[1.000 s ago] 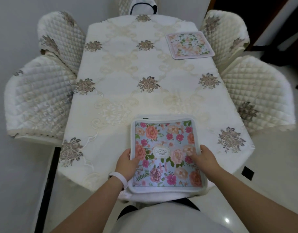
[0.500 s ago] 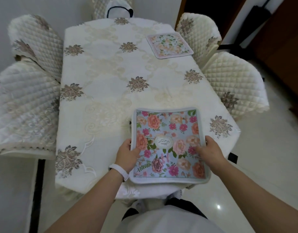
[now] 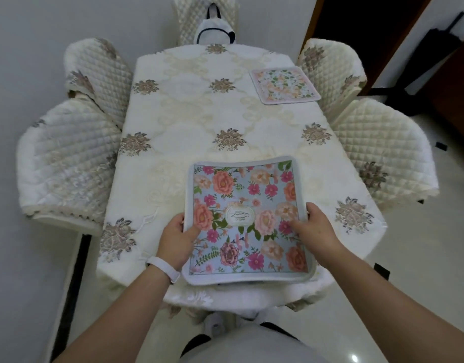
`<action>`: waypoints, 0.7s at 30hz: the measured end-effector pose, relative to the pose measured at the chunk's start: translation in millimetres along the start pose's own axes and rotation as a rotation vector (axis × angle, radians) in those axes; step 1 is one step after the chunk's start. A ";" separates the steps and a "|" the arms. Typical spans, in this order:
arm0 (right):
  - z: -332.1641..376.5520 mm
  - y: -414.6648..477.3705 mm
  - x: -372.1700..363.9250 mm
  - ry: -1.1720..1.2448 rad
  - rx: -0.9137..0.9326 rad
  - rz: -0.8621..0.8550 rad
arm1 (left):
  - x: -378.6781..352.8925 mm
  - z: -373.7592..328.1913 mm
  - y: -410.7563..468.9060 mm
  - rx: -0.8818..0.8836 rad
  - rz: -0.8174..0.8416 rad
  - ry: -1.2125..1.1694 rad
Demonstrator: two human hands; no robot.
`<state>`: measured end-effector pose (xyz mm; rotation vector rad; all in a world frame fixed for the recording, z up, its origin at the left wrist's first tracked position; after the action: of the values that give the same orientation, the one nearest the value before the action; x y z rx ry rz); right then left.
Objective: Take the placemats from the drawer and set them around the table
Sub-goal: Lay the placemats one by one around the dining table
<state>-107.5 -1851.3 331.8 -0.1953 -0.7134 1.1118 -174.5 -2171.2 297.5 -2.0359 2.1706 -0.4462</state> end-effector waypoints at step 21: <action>119.0 -92.9 -247.8 -0.226 0.336 0.709 | 227.8 18.9 -218.2 0.031 -0.801 -0.147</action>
<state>-172.7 -2132.4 362.1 -0.0297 -0.6575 1.9349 20.6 -2409.2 369.3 -2.7459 1.1804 -0.3745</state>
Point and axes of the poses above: each hand's wrist, its own y-axis towards the middle knuckle, its own x-axis out of the back of the hand, z = x × y, the point moved 10 cm from there along y, towards the middle knuckle, and after that the axes turned 6 degrees about -x, right-handed, at the moved point
